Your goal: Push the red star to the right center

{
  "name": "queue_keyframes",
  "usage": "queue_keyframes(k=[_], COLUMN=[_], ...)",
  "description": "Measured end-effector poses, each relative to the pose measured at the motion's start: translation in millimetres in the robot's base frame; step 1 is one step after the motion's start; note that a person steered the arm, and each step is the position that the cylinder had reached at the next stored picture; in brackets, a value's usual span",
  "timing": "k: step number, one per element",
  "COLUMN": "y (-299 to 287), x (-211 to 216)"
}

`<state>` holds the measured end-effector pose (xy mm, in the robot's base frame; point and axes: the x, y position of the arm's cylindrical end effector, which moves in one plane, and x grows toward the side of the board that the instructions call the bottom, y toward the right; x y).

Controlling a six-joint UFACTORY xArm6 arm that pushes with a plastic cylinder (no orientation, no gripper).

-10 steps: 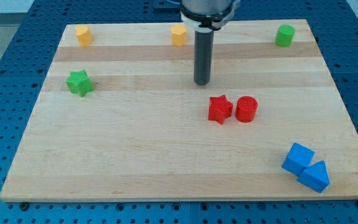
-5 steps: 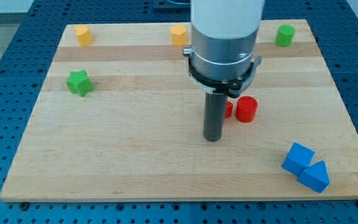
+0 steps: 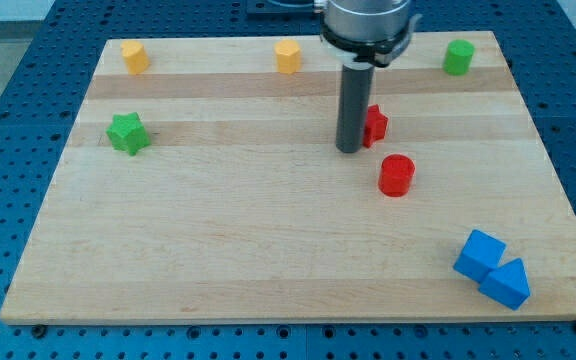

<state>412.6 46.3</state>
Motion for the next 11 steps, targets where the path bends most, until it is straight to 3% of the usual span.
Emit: queue_keyframes(k=[3, 8, 11], y=[2.7, 155.5, 86.8], x=[-23.6, -18.0, 4.2])
